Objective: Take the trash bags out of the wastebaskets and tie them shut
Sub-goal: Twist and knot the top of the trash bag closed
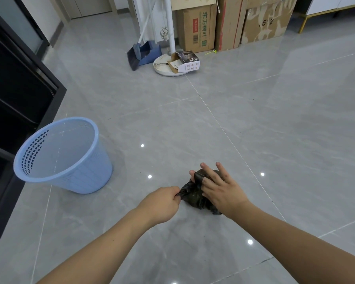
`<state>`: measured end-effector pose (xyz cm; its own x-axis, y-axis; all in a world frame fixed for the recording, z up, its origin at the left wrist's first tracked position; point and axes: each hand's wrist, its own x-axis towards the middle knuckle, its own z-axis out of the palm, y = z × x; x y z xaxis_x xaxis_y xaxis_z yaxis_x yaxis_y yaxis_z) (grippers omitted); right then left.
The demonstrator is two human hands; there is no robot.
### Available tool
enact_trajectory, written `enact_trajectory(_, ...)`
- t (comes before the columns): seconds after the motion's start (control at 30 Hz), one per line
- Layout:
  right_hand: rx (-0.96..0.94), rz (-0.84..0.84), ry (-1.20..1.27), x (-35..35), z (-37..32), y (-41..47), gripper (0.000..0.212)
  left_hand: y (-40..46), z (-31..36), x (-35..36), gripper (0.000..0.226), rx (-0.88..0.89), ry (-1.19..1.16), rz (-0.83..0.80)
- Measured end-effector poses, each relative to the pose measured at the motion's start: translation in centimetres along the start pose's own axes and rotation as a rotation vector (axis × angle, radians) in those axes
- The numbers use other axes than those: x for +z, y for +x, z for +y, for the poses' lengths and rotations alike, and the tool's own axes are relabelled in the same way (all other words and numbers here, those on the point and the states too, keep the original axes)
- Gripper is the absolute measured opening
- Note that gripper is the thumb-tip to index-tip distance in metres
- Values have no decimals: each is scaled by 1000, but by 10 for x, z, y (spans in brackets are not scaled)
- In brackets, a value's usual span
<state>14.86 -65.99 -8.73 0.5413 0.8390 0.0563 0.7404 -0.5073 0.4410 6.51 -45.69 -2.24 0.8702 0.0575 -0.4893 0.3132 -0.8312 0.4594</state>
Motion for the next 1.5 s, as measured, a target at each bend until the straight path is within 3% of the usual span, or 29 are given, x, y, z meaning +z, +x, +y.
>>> enact_trajectory(0.2, -3, 250, 106, 4, 4, -6, 29, -1, 2, -3, 23, 49, 48, 85)
enact_trajectory(0.43, -37, 400, 220, 10, 4, -2, 12, 1, 11, -10, 32, 89, 101, 149)
enact_trajectory(0.63, -45, 374, 399, 11, 8, 1, 17, 1, 11, -10, 22, 186, 144, 280)
enact_trajectory(0.8, -18, 295, 523, 9, 10, 4, 20, 1, 16, -10, 13, 174, -28, 305)
enact_trajectory(0.83, -14, 278, 552, 9, 11, 4, 20, 0, 15, -11, 8, 225, 36, 357)
enact_trajectory(0.9, -15, 251, 604, 11, 13, 2, 20, 3, 9, -11, 18, 436, 288, 479)
enact_trajectory(1.0, -27, 213, 651, 15, 15, 0, 19, 9, 0, -8, 40, 708, 565, 424)
enact_trajectory(1.07, -34, 189, 676, 15, 16, -1, 19, 14, -4, -4, 41, 774, 695, 395)
enact_trajectory(1.2, -44, 167, 705, 15, 15, -1, 19, 22, -6, 0, 18, 790, 780, 453)
enact_trajectory(1.33, -40, 146, 727, 14, 16, -1, 21, 23, -4, 3, 12, 754, 707, 386)
enact_trajectory(1.5, -34, 82, 737, 14, 21, 0, 22, 15, 10, 6, 26, 423, 349, 286)
